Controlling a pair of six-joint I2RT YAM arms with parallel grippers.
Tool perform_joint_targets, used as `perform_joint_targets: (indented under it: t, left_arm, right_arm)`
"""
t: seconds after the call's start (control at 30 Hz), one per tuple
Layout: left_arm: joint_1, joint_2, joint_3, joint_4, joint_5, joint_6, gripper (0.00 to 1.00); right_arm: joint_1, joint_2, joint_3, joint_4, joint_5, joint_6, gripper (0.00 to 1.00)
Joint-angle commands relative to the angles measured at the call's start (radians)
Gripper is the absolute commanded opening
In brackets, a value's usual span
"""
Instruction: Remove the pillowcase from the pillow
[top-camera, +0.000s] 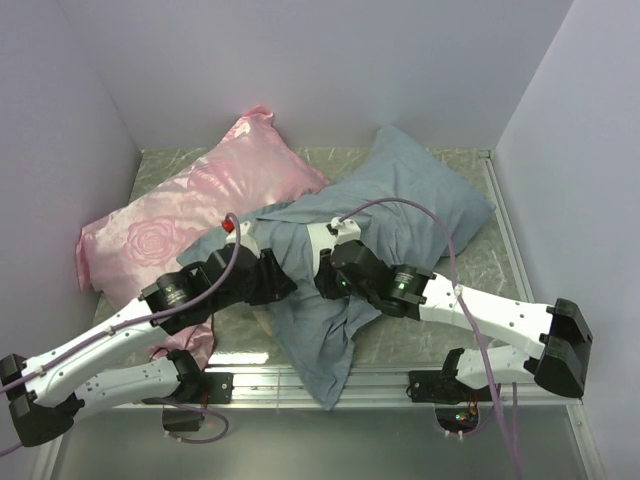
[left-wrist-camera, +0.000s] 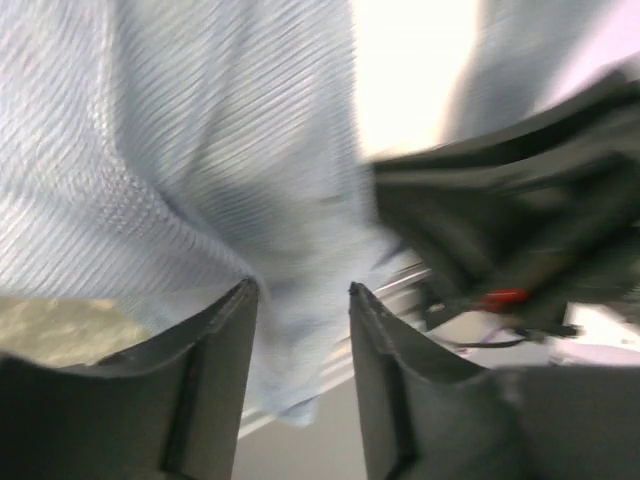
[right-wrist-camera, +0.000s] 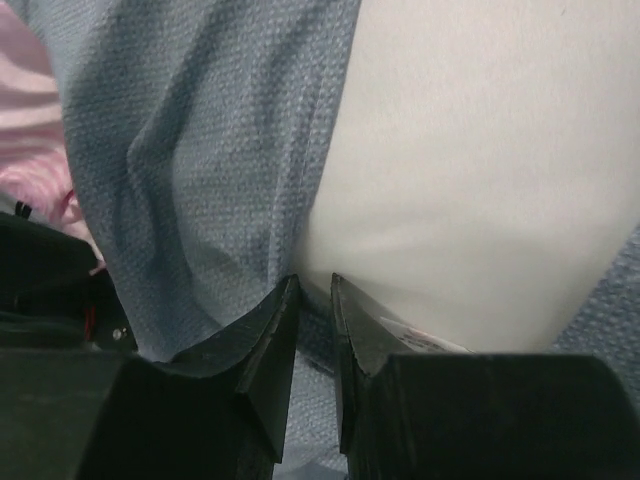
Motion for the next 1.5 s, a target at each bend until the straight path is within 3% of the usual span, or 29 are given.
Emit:
perform_joint_targets:
  t: [0.0,0.13,0.2,0.37,0.6,0.77,0.93,1.07,1.23,1.47]
  left_arm:
    - [-0.006,0.023,0.119,0.012,-0.019,0.033,0.52]
    - [-0.006,0.095,0.179,0.046,-0.043,0.036,0.76]
    - [-0.006,0.148,0.202,0.058,-0.045,0.042,0.79]
    - [-0.006,0.242,0.242,0.032,-0.069,0.026,0.78]
    - [-0.006,0.259,0.181,0.061,-0.066,-0.015,0.73]
    - [-0.006,0.227,0.117,0.102,-0.042,-0.029,0.57]
    - [-0.008,0.201,0.031,0.133,0.016,-0.044,0.21]
    - [-0.006,0.153,-0.029,0.152,0.027,-0.056,0.0]
    - [-0.006,0.098,-0.093,0.13,0.024,-0.096,0.0]
    - [-0.006,0.024,-0.107,0.046,-0.002,-0.125,0.0]
  right_arm:
    - [0.014,-0.055,-0.051,0.105,-0.056,0.025,0.27]
    - [0.014,-0.106,-0.144,0.214,-0.111,0.043,0.27]
    - [0.013,-0.111,-0.164,0.253,-0.131,0.049,0.27]
    - [0.016,-0.138,-0.209,0.355,-0.165,0.069,0.27]
    - [0.02,-0.213,-0.26,0.472,-0.206,0.049,0.27]
    - [0.033,-0.223,-0.263,0.495,-0.229,0.009,0.27]
    - [0.034,-0.204,-0.261,0.521,-0.235,-0.011,0.27]
    - [0.034,-0.204,-0.203,0.394,-0.139,-0.038,0.3]
    - [-0.004,-0.19,-0.062,0.121,0.077,-0.048,0.52]
    - [-0.013,0.036,0.196,-0.113,0.076,-0.222,0.73]
